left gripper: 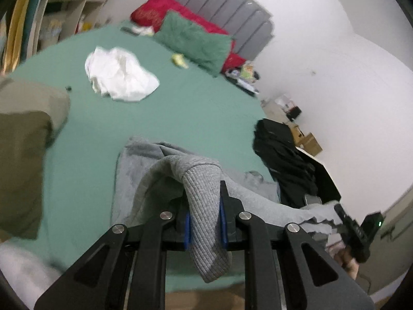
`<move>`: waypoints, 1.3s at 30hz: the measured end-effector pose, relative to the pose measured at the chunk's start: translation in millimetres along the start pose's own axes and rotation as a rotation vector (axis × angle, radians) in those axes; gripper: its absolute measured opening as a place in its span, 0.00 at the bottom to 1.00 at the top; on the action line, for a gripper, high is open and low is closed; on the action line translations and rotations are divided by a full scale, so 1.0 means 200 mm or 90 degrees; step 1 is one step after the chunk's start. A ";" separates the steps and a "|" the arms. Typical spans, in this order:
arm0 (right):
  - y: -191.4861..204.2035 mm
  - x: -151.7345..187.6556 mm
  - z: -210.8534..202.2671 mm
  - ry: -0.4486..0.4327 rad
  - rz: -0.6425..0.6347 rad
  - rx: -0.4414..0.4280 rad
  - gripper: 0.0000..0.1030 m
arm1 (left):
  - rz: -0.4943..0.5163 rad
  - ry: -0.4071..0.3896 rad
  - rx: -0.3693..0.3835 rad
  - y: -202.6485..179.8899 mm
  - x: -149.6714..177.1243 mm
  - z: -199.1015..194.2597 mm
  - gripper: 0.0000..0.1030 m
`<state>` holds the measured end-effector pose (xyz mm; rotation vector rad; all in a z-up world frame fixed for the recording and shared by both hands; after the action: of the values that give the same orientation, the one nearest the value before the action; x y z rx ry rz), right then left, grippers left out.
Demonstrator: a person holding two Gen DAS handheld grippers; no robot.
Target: Fold large clothes
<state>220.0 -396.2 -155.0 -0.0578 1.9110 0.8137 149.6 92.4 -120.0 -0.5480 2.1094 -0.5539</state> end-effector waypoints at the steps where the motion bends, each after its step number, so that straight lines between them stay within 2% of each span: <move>1: -0.02 -0.01 0.06 0.004 -0.001 0.006 0.16 | -0.006 0.006 -0.002 0.02 -0.02 0.07 0.18; 8: -0.32 -0.02 0.58 0.060 0.043 0.066 0.18 | -0.035 0.050 -0.016 0.10 -0.19 0.58 0.20; 12: -0.48 0.04 0.85 0.113 0.053 0.093 0.21 | -0.058 0.097 -0.068 0.29 -0.22 0.88 0.25; 13: -0.51 0.07 0.91 0.128 0.049 0.099 0.23 | -0.060 0.119 -0.083 0.35 -0.20 0.95 0.29; 15: -0.63 0.15 1.06 0.152 0.048 0.135 0.28 | -0.062 0.156 -0.076 0.45 -0.16 1.11 0.41; 16: -0.72 0.22 1.15 0.181 0.049 0.164 0.31 | -0.065 0.160 -0.078 0.50 -0.15 1.15 0.47; 18: -0.79 0.30 1.23 0.229 0.066 0.176 0.33 | -0.077 0.147 -0.096 0.58 -0.14 1.16 0.52; 19: -0.79 0.30 1.25 0.230 0.058 0.172 0.33 | -0.079 0.128 -0.094 0.59 -0.16 1.14 0.56; 20: -0.77 0.28 1.25 0.226 0.044 0.172 0.34 | -0.076 0.098 -0.101 0.60 -0.20 1.08 0.67; 21: -0.74 0.25 1.23 0.220 0.025 0.168 0.35 | -0.072 0.077 -0.111 0.61 -0.22 1.04 0.72; 22: -0.72 0.22 1.21 0.212 0.014 0.162 0.42 | -0.069 0.048 -0.122 0.62 -0.25 0.97 0.74; 23: -0.68 0.18 1.16 0.196 -0.002 0.154 0.53 | -0.066 0.035 -0.125 0.62 -0.26 0.93 0.74; 24: -0.66 0.15 1.12 0.181 -0.015 0.150 0.60 | -0.057 0.021 -0.127 0.62 -0.28 0.87 0.74; 27: -0.57 0.05 1.01 0.140 -0.047 0.131 0.97 | -0.012 0.013 -0.136 0.58 -0.28 0.78 0.75; 30: -0.54 -0.09 0.90 0.068 -0.079 0.164 1.00 | 0.066 0.036 -0.139 0.51 -0.21 0.74 0.75; 32: -0.55 -0.14 0.84 0.055 -0.055 0.173 1.00 | 0.119 0.068 -0.139 0.46 -0.15 0.77 0.75; 34: -0.58 -0.08 0.83 0.106 -0.028 0.166 1.00 | 0.179 0.120 -0.155 0.44 -0.04 0.85 0.75; 36: -0.59 0.04 0.87 0.160 -0.036 0.175 1.00 | 0.202 0.160 -0.188 0.49 0.06 0.89 0.75; 38: -0.62 0.22 0.89 0.220 -0.068 0.199 1.00 | 0.203 0.193 -0.251 0.59 0.12 0.93 0.75; 39: -0.66 0.32 0.90 0.254 -0.084 0.220 1.00 | 0.198 0.199 -0.301 0.68 0.14 0.93 0.75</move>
<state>380.3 -377.0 -321.2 -0.1399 2.3717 0.3925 264.0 151.5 -313.7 -0.3930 2.5800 0.0497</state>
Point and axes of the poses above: each gripper's, at about its wrist camera, not at the fingertips, and z roughly the way its jaws point, y to its left, x to its underside, the point moved 10 cm from there along z, roughly the way its jaws point, and after that the axes turned 6 degrees about -y, right-handed, at the moved point
